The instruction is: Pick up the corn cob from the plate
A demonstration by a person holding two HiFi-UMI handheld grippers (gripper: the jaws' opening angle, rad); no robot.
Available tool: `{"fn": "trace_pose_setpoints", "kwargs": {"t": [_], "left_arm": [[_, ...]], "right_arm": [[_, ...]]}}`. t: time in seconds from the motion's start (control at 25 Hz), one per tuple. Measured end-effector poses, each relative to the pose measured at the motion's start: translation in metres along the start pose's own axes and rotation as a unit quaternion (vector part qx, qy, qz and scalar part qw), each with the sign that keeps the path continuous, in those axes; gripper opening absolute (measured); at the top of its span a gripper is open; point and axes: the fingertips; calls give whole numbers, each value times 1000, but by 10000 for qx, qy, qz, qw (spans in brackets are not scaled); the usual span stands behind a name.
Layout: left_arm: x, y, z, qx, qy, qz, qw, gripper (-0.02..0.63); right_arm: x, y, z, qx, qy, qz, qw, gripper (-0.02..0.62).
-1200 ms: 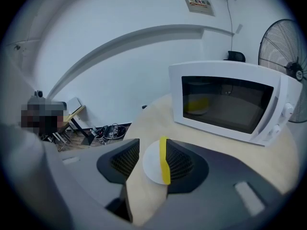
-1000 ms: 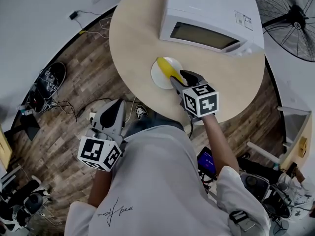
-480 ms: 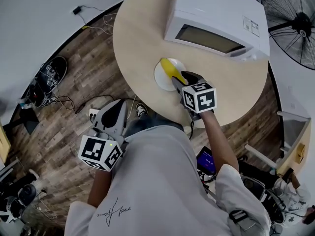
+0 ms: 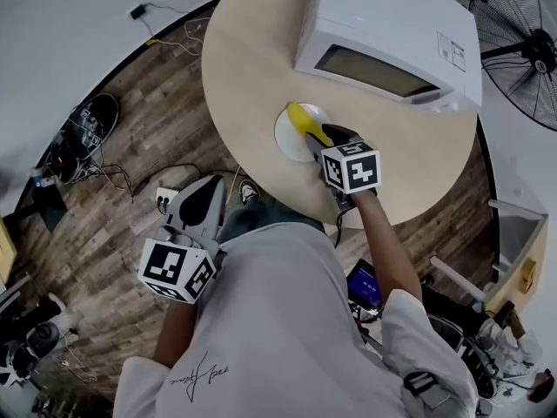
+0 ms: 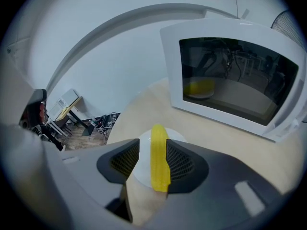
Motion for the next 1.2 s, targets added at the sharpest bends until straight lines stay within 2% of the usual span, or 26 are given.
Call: {"fn": "trace_pose_setpoints", "kwargs": {"t": [0.48,0.88,1.04,1.2], "left_arm": [[-4,4,3,-2,-164,105,9998,0],[-5,9,2,-63,-282,173,9994,0],[-5,9,2,-84,-306,185,9993,0],[-4,8,1,-100,-320,189,9993,0]], "right_arm": [[24,17,-12,-235,114,416,9988,199],[44,19,-22,-497,345,659,9960,244],[52,24,-24,-520,364,826,9946,277],[61,26,-25,-527,366,893,9939,284]]}}
Point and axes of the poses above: the fingertips, and each gripper's own axes: x forward along the fingers, z to its left, y out of its underside, and after that the axes turned 13 degrees about x, right-handed
